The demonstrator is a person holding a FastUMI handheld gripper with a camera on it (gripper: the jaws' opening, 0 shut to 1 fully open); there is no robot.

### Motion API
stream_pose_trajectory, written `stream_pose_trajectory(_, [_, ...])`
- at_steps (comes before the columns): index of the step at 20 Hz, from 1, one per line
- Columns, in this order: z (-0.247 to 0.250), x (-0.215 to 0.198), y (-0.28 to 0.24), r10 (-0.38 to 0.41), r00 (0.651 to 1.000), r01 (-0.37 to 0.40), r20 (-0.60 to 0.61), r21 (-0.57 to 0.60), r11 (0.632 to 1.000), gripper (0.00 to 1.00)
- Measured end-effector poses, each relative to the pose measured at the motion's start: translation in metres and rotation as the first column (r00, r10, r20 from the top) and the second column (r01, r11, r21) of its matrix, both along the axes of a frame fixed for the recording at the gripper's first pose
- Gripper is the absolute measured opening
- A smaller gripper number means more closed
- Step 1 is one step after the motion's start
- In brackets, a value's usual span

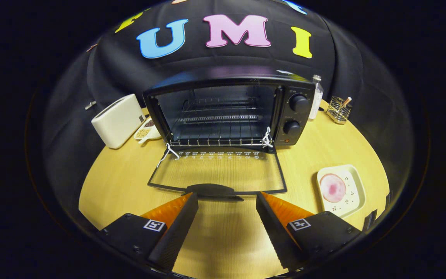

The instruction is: Open the toaster oven, put the food inside, and close the toaster oven door.

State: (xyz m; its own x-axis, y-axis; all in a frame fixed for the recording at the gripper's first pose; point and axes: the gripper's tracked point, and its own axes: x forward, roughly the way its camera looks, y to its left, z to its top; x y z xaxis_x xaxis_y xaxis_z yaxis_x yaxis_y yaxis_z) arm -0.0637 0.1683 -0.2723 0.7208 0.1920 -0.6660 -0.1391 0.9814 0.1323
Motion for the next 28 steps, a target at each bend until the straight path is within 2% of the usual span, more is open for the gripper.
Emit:
stream_pose_trajectory(7, [0.041, -0.011, -0.085, 0.074, 0.997, -0.073, -0.007, 0.071, 0.995, 0.99])
stream_pose_trajectory(12, [0.04, -0.021, -0.162, 0.083, 0.991, -0.07, -0.108, 0.118, 0.991, 0.99])
stream_pose_trajectory(16, [0.021, -0.007, -0.241, 0.034, 0.98, -0.02, -0.196, 0.073, 0.997, 0.98])
stream_pose_trajectory(19, [-0.011, -0.001, -0.281, 0.019, 0.947, -0.004, -0.322, 0.045, 0.999, 0.97])
stream_pose_trajectory(23, [-0.052, 0.02, -0.3, 0.003, 0.894, 0.04, -0.449, 0.086, 0.996, 0.98])
stream_pose_trajectory(25, [-0.073, 0.024, -0.307, 0.002, 0.858, 0.038, -0.513, 0.068, 0.997, 0.97])
stream_pose_trajectory(28, [-0.094, 0.031, -0.31, -0.015, 0.805, 0.059, -0.593, 0.056, 0.997, 0.89])
